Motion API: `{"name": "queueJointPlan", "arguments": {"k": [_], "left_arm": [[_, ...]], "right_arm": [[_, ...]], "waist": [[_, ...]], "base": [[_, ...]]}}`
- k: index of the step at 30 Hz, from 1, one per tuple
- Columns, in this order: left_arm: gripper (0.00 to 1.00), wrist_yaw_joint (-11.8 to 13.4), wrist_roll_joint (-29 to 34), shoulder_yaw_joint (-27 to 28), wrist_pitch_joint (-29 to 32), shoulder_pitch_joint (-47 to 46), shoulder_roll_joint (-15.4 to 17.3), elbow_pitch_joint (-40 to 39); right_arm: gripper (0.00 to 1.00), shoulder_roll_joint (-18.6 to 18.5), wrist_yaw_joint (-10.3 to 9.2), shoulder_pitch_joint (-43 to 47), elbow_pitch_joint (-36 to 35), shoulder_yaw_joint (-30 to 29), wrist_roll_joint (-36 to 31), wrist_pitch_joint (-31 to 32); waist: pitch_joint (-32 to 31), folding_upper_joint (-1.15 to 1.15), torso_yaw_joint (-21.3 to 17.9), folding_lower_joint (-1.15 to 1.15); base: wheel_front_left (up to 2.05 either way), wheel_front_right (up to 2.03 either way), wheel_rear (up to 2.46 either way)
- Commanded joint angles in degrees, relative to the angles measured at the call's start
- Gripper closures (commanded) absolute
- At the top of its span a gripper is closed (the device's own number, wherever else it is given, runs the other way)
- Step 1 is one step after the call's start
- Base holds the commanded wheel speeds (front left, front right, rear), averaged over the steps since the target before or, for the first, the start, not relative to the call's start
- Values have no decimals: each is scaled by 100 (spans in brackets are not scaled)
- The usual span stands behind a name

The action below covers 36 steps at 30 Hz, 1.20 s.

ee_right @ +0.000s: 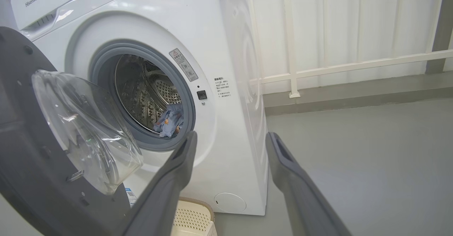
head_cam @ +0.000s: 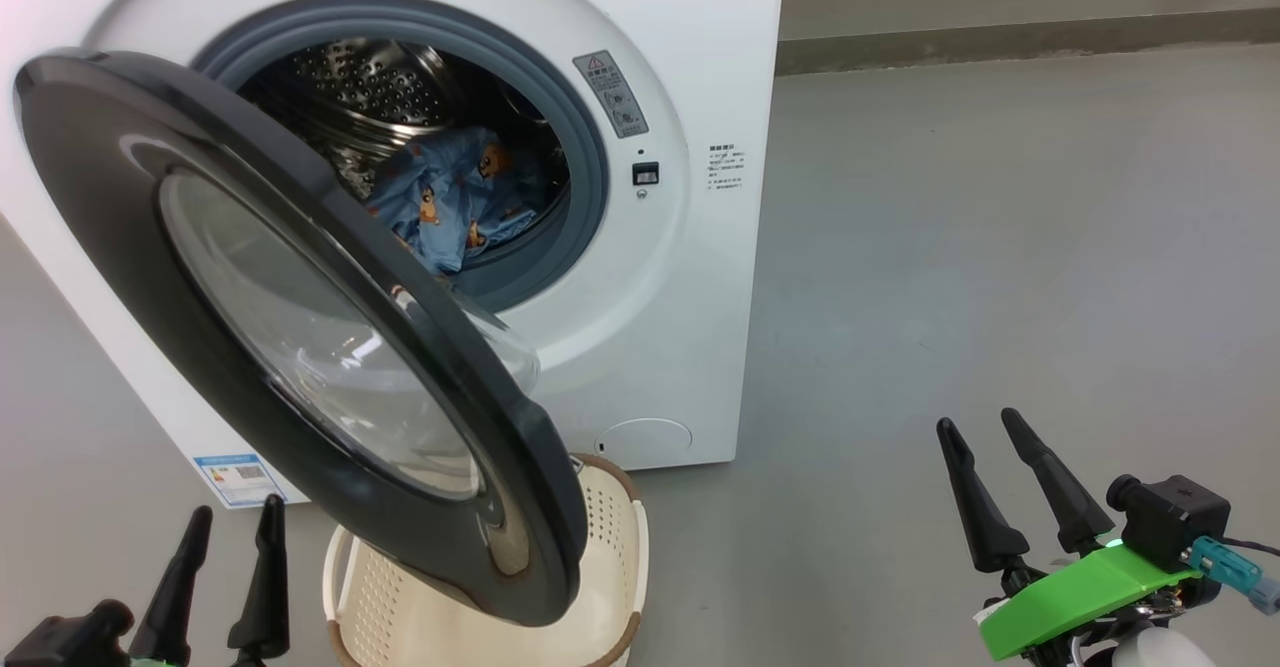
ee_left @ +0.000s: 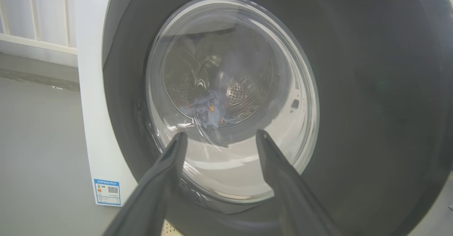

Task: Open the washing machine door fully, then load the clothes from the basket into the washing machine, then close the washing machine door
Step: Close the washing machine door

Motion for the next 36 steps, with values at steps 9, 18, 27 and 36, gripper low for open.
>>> {"name": "queueJointPlan", "arguments": {"k": [9, 18, 27, 36], "left_arm": [[0, -19, 331, 239, -77, -207, 8, -56], [0, -20, 564, 326, -78, -202, -105, 42], [0, -20, 572, 292, -78, -221, -142, 77], [0, -20, 522, 96, -78, -260, -142, 146]], "right_arm": [[0, -103, 43, -150, -130, 40, -50, -47], [0, -106, 43, -164, -110, 67, -49, -47], [42, -108, 43, -210, -112, 117, -35, -47], [100, -87, 43, -285, -330, 80, -20, -47]], "waist": [[-6, 0, -12, 0], [7, 0, -22, 0], [25, 0, 12, 0], [38, 0, 352, 0]], "base": [[0, 0, 0], [0, 0, 0], [0, 0, 0], [0, 0, 0]]}}
